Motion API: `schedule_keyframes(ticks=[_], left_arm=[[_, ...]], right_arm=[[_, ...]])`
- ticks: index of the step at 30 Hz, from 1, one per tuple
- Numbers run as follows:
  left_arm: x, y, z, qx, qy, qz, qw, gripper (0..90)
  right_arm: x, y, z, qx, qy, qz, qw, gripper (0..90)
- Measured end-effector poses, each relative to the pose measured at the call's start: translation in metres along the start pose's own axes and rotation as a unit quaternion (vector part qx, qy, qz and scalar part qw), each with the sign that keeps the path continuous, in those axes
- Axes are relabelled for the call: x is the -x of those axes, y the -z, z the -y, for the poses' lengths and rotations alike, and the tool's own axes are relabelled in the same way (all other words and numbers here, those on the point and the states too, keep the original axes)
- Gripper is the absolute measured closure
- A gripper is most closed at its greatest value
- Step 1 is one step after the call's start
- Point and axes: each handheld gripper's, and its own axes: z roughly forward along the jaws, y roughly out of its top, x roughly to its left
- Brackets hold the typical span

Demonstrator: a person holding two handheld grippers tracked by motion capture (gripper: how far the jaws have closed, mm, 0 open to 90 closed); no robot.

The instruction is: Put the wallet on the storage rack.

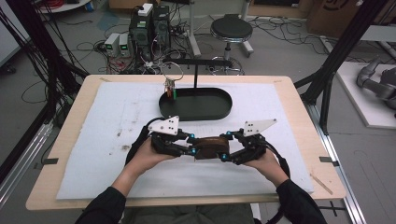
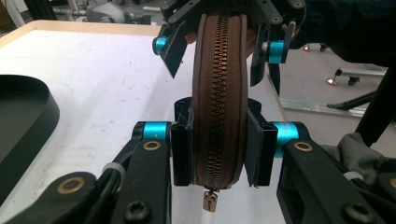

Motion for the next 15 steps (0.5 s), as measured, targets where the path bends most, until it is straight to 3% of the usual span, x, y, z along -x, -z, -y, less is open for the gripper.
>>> schedule_keyframes(ticks=[15], left_arm=[[0.0006,0.0001,-0.0002,-0.004,-0.003,-0.002,1.0,67.1]], right_arm=[[-0.0045,-0.0013,0.0013,-0.011,0.024,-0.016,0.9995,60.1]])
